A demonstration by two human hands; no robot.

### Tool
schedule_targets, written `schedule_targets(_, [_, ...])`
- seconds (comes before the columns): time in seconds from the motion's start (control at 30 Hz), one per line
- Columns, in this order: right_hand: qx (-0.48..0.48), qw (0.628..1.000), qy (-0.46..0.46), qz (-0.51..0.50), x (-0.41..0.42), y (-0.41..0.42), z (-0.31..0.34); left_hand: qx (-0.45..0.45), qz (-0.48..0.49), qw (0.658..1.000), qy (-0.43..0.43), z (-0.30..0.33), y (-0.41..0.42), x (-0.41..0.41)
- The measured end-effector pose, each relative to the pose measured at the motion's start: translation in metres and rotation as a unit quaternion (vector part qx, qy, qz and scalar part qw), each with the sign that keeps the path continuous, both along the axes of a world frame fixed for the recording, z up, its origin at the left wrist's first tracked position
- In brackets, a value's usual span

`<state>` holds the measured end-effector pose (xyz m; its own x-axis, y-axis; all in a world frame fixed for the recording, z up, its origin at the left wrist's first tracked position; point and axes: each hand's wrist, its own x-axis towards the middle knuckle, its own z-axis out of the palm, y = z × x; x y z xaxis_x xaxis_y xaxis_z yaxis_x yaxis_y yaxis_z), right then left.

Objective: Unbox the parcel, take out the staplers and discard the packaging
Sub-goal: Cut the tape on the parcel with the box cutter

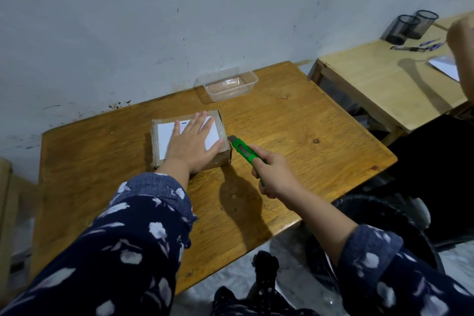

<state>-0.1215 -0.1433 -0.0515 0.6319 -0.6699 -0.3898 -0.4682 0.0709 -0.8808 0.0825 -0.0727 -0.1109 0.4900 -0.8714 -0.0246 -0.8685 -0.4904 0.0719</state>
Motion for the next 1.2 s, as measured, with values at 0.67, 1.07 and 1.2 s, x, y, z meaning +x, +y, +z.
schedule_targets(0.67, [0.005,0.999,-0.047,0.018,-0.007,-0.017,0.001,0.011,0.005,0.999,0.052,0.006,0.0,0.0])
schedule_targets(1.07, [0.024,0.999,-0.024,-0.042,0.058,-0.004,-0.035,0.068,0.034,0.997,0.028,0.022,0.007,0.031])
schedule_targets(1.2, [-0.034,0.999,0.002,-0.018,0.086,-0.019,-0.038,0.062,0.066,0.995,0.032,0.019,0.015,0.039])
